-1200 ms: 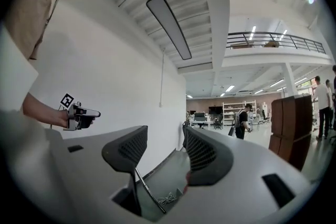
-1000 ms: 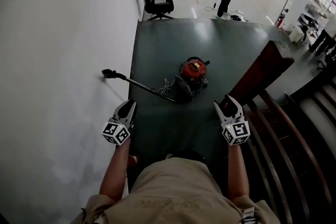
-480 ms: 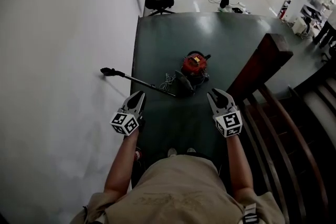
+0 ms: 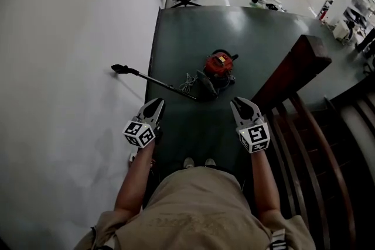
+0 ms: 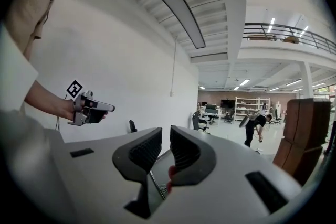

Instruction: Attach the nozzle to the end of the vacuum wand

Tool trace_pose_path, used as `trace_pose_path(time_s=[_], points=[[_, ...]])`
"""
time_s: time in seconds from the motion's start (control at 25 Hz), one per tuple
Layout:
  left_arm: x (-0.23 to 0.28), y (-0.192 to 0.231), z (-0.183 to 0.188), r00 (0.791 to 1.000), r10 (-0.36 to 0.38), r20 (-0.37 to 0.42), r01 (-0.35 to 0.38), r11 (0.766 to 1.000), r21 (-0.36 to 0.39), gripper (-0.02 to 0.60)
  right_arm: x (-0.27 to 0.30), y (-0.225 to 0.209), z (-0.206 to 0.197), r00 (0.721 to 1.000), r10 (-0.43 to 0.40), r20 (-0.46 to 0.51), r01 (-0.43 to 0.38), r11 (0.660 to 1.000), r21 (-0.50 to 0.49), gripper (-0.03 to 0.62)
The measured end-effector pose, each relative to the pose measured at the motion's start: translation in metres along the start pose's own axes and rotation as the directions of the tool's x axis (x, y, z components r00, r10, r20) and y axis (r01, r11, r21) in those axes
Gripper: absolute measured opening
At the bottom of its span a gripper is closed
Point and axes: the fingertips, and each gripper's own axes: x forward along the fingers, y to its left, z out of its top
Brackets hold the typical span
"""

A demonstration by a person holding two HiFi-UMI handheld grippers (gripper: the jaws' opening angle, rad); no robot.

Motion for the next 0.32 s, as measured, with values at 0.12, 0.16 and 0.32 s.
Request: trace_pose_path(time_s=[0.12,0.16,0.32], points=[[0.001,-0.006,-0.005,1.0,0.004,-0.015,-0.004,1.0,-0.005,0.048,-0.001,0.006,-0.006,0.999,0.038,-0.018,-0.038,0.999,-0.016,0.054],[0.002,-0.007,-0.005,1.0,0.01,-0.017,-0.01,1.0,-0.004,0.048,-0.001,0.007,-0.006,0.999,0.048,-0.019,-0.049,0.999,-0.018,0.054],[0.013,-0.012,-0.003,0.999,0.035,-0.016,-0.035,0.999,0.007,0.048,-0.001,0.003,-0.004,0.997,0.073,-0.008,-0.073,0.997,-0.009,0.054]])
